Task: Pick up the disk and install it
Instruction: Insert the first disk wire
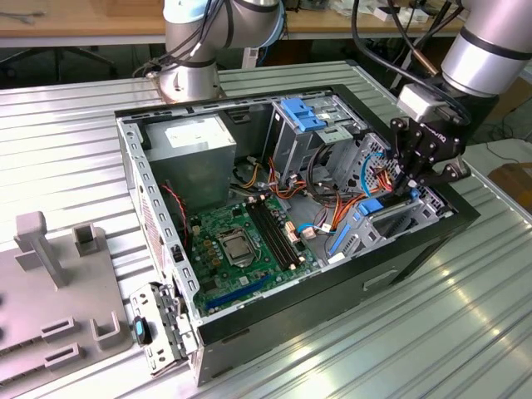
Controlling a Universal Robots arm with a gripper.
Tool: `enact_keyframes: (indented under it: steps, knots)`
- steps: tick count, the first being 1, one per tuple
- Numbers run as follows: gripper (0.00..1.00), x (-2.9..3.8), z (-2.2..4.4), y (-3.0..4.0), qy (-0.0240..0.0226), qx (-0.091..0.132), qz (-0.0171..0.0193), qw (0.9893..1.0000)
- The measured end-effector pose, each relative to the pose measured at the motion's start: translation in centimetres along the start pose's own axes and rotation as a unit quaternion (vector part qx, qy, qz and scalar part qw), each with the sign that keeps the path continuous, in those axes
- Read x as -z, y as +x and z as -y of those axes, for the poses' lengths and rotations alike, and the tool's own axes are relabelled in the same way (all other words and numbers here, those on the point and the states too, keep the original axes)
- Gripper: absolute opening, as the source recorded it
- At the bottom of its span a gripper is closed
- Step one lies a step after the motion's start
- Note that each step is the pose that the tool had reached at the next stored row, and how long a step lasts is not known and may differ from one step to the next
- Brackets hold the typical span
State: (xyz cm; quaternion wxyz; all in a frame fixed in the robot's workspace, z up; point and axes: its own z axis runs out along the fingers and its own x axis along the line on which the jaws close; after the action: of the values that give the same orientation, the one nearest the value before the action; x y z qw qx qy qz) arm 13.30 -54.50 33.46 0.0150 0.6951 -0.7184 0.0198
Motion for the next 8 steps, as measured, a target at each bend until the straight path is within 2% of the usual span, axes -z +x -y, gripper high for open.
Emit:
enact_keyframes:
  steps: [2,4,5,8]
  knots:
    - [0.16,0.0,0.0,0.0,0.0,0.0,0.0,1.0]
    - [0.17,-0.14,-0.01,-0.01,-0.0001,0.0,0.0015,1.0]
    - [0.24,-0.07,-0.01,-0.01,0.0001,0.0,0.0008,1.0]
    - [0.24,0.39,0.0,0.02,0.0003,0.0,0.0001,1.0]
